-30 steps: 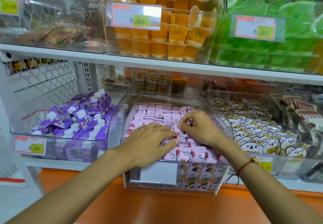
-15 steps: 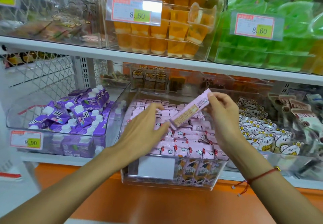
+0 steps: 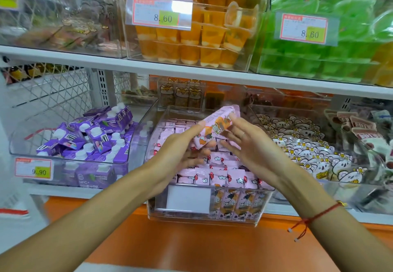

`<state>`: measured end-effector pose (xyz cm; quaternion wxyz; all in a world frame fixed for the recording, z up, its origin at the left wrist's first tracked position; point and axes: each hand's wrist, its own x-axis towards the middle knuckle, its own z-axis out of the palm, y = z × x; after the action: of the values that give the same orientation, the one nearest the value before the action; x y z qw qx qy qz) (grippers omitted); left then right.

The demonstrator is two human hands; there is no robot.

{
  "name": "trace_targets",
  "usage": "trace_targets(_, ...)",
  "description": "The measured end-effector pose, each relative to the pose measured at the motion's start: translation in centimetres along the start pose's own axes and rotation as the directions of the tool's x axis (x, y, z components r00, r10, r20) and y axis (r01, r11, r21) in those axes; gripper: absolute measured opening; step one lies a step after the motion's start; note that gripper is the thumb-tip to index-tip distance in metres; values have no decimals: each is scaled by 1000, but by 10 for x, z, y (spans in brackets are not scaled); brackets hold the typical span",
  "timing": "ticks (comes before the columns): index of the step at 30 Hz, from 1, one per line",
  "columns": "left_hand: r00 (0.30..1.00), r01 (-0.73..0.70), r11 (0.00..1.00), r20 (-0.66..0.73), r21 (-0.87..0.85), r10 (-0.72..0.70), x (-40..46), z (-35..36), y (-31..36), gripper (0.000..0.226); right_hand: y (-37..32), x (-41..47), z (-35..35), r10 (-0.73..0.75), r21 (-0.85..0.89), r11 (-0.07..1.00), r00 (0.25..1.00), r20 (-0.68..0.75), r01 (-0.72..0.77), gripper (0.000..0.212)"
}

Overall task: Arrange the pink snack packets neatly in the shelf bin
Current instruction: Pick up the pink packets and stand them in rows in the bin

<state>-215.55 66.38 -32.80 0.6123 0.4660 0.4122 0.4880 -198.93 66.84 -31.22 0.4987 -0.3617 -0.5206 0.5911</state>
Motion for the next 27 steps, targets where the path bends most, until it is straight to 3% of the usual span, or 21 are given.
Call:
trace_targets(2, 1000, -1, 1000, 10, 5, 1, 0, 0, 2, 32, 2, 1, 2, -23, -15, 1000, 1000, -14, 23, 19)
trace_targets(6, 1000, 1, 999, -21, 34, -1, -1, -1, 5, 44, 0, 2, 1, -73, 53, 995, 990, -119, 80, 24)
trace_targets(10, 982, -169, 970, -57, 172, 181, -5, -2, -1, 23, -2, 1, 1, -59, 112, 990, 980, -188, 81, 24)
trace_targets(12, 944, -289, 919, -77, 270, 319, -8, -3, -2, 16, -3, 0, 1, -64, -18, 998, 972, -224, 61, 36)
trace_targets(13, 916, -345, 877, -83, 335, 392, -9, -5, -2, 15, -2, 0, -1, -114, -188, 980, 960, -255, 66, 47)
trace_targets(15, 857, -430, 759, -45, 490, 514, -9, -7, -2, 20, -1, -3, -5, -328, -588, 796, 919, -217, 145, 65)
trace_targets(16, 834, -454, 698, -12, 554, 551, -10, -8, -2, 22, -1, -6, -5, -430, -731, 645, 897, -104, 224, 68)
trace_targets(18, 794, -486, 597, 38, 639, 606, -11, -7, -2, 25, 1, -8, -2, -509, -855, 358, 846, 157, 375, 61)
trace_targets(20, 750, -522, 517, 76, 678, 657, -11, -7, -4, 28, 5, -6, 1, -509, -901, 127, 807, 299, 414, 48)
trace_targets(22, 737, -518, 466, 97, 717, 669, -8, -7, -7, 36, 8, -3, 1, -540, -923, 39, 785, 302, 382, 39)
trace_targets(24, 775, -443, 403, 116, 801, 622, -4, -9, -13, 47, 7, -1, -1, -612, -929, 172, 774, 160, 328, 34)
trace_targets(27, 863, -346, 168, 243, 923, 443, 4, -15, -25, 46, 4, 5, -4, -628, -772, 548, 768, -126, 321, 36)
